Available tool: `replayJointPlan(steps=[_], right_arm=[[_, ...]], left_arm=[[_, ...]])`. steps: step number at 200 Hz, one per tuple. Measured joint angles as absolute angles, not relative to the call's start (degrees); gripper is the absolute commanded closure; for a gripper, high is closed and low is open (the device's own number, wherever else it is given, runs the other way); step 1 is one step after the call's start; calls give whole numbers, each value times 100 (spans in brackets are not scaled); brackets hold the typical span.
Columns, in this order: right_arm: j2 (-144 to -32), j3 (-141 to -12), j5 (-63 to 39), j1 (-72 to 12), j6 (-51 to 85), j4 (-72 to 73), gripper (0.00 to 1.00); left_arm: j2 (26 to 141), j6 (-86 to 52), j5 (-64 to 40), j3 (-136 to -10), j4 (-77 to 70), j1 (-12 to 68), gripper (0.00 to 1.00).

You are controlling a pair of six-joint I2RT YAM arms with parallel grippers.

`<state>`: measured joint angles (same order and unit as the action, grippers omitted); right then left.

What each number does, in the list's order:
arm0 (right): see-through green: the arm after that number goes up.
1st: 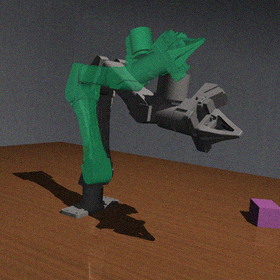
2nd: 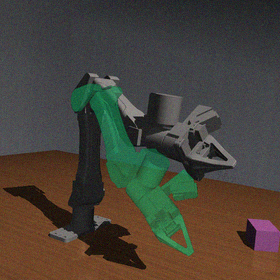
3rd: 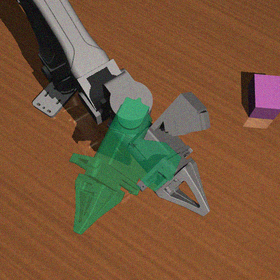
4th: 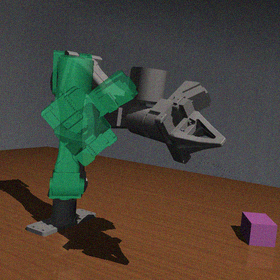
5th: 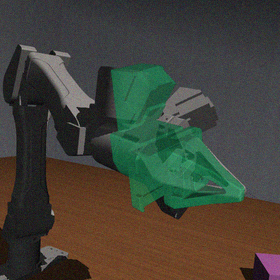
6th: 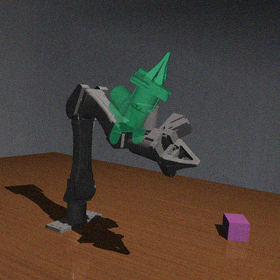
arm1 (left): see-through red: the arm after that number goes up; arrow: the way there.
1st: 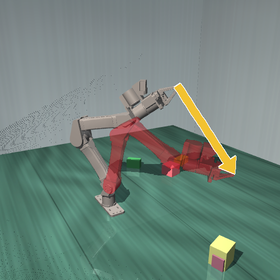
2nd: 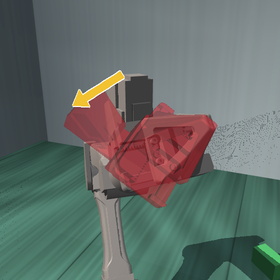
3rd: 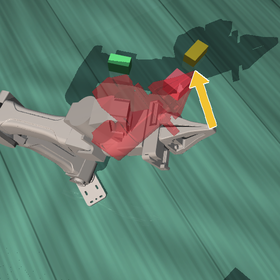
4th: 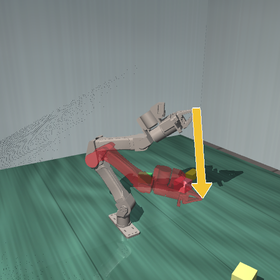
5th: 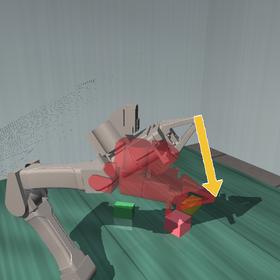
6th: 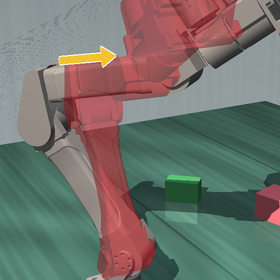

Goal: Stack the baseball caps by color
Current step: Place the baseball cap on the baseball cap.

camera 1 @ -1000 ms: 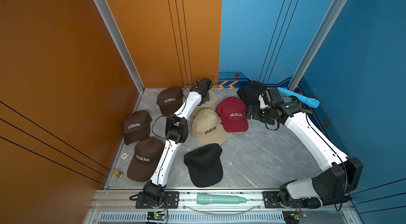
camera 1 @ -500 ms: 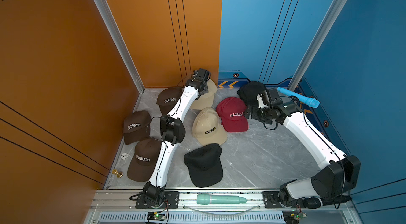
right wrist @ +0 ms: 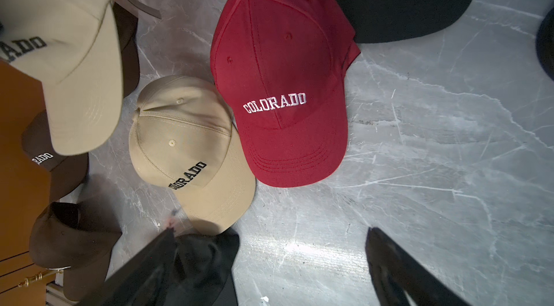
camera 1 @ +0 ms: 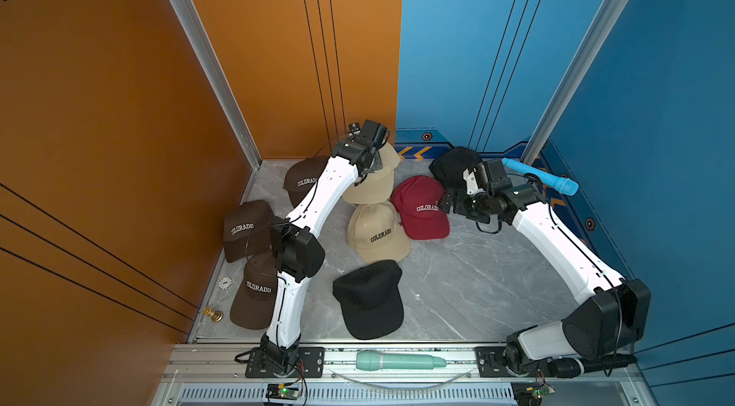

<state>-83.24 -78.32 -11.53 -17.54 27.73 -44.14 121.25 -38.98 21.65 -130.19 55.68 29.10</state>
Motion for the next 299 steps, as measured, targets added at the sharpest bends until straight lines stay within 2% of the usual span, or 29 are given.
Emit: replayJointPlan(steps=[58,125,216,299], right_arm=[[-8324,-7736,-1378,-1686,2685,-4348,0],[-8324,-7697,-1535,-1605,2679,-4281,0],[-8193,-7585,-1634,-1378,2661,-4283,0],[-8088,-7437,-1658,-1313,2637,-4287,0]], left_arm=[[11087,-5253,2609,-11334,5710,3693,100],[10991,-6919,2869,-10396,5708,4125,100],[10991,-8095,2954,-10029,5682,4150,100],[11139,-8281,2912,-9972,5682,4434,100]])
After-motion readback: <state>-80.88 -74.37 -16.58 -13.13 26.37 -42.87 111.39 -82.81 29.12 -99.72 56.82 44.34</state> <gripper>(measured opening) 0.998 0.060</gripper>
